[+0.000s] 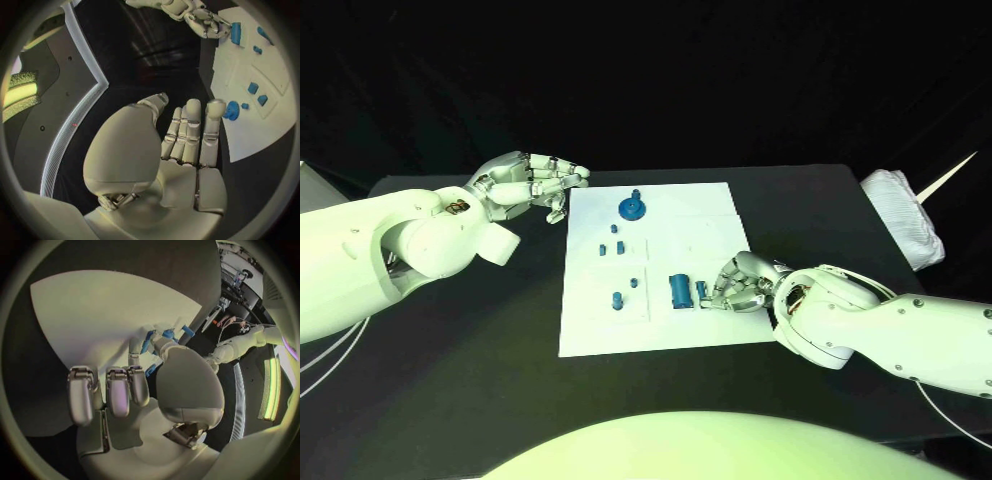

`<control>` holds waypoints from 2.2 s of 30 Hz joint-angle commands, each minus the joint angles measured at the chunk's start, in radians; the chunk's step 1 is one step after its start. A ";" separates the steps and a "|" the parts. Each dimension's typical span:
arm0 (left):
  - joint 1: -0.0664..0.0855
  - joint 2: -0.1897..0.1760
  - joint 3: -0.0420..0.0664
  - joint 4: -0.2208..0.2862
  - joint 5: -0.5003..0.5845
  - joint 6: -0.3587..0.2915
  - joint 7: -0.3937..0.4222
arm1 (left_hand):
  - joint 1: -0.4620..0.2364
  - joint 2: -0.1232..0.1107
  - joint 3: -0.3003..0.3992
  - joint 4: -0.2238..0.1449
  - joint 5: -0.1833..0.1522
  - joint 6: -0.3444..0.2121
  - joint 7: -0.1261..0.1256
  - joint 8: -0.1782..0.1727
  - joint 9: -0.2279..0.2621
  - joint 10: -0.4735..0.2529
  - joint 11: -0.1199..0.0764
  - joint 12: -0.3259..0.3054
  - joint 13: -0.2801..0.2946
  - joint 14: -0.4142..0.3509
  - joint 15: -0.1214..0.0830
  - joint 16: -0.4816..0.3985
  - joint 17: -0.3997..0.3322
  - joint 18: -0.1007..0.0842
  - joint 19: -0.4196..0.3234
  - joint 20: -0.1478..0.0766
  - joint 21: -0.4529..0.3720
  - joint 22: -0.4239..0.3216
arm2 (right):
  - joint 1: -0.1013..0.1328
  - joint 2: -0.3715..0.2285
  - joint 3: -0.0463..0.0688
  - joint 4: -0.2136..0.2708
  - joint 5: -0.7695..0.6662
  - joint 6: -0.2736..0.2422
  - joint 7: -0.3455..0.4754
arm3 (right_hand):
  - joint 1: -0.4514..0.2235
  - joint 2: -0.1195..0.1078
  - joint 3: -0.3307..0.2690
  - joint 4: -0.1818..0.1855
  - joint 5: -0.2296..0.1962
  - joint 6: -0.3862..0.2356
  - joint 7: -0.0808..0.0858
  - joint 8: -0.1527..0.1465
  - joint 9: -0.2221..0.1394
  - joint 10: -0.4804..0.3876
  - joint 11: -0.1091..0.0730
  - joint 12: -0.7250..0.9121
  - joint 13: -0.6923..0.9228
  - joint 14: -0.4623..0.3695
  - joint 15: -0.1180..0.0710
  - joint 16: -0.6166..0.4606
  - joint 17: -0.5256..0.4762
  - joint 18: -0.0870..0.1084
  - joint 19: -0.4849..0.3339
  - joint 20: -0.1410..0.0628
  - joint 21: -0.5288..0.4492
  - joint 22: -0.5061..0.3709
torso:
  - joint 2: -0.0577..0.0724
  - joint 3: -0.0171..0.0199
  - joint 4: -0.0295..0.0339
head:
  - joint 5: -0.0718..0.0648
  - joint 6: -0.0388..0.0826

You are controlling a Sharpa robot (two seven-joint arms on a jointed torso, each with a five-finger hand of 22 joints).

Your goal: Assemble the parts on the task board

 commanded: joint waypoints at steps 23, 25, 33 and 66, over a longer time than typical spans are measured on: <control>-0.012 0.037 -0.008 -0.038 0.054 -0.067 0.112 | -0.024 -0.006 0.021 -0.008 -0.001 -0.002 0.001 0.029 -0.005 0.019 -0.001 0.014 -0.008 -0.097 0.004 -0.126 -0.043 0.038 -0.188 0.006 -0.268 -0.187 | 0.074 -0.009 0.015 -0.102 0.577 -0.148 0.602 | 0.071 0.006 -0.040 0.005 0.064 -0.129 0.058 -0.059 -0.024 -0.107 0.049 -0.302 0.077 0.042 0.041 -0.121 0.050 0.064 -0.018 0.035 -0.456 0.123 | -0.033 -0.0173 -0.0046 | 0.004 0.034; -0.021 0.051 -0.009 -0.055 0.071 -0.091 0.144 | -0.028 -0.010 0.029 -0.008 -0.003 0.007 -0.005 0.041 -0.005 0.042 -0.005 0.002 -0.018 -0.123 0.006 -0.193 -0.070 0.038 -0.211 0.007 -0.322 -0.222 | 0.084 0.013 0.018 -0.166 0.650 -0.139 0.658 | 0.100 0.010 -0.027 -0.012 0.072 -0.136 0.062 -0.061 -0.024 -0.131 0.053 -0.334 0.059 0.033 0.045 -0.137 0.032 0.072 -0.033 0.039 -0.514 0.104 | -0.039 -0.0210 -0.0061 | 0.011 0.049; -0.053 0.128 -0.010 -0.155 0.160 -0.143 0.248 | -0.029 -0.023 0.048 -0.028 -0.033 0.020 -0.047 0.031 -0.019 0.214 0.007 -0.287 -0.080 -0.131 0.050 -0.690 -0.199 0.034 -0.285 0.061 -0.660 -0.463 | 0.106 0.103 0.040 -0.386 0.883 -0.059 0.805 | 0.185 -0.016 0.126 -0.058 -0.003 -0.235 0.121 -0.120 -0.062 -0.490 0.117 -1.055 -0.508 -0.369 0.115 -0.844 -0.556 0.157 -0.349 0.109 -1.355 -0.318 | -0.060 -0.0256 -0.0028 | 0.041 0.117; -0.148 0.183 0.035 -0.013 0.181 -0.605 0.272 | -1.463 0.185 -0.396 -0.229 -0.212 -0.797 -0.205 -0.261 -0.290 -0.753 -0.152 -0.615 -0.144 -0.992 -0.077 -1.220 -0.443 -0.146 -1.127 -0.170 -0.986 -1.096 | -0.026 0.155 0.209 -0.180 1.214 -0.329 0.962 | -1.116 0.195 -0.396 -0.182 -0.090 -1.034 -0.052 -0.499 -0.442 -1.466 0.019 -1.475 -1.307 -1.467 0.082 -1.540 -1.307 -0.022 -1.466 -0.025 -1.509 -1.308 | -0.102 0.0308 0.0139 | 0.030 0.272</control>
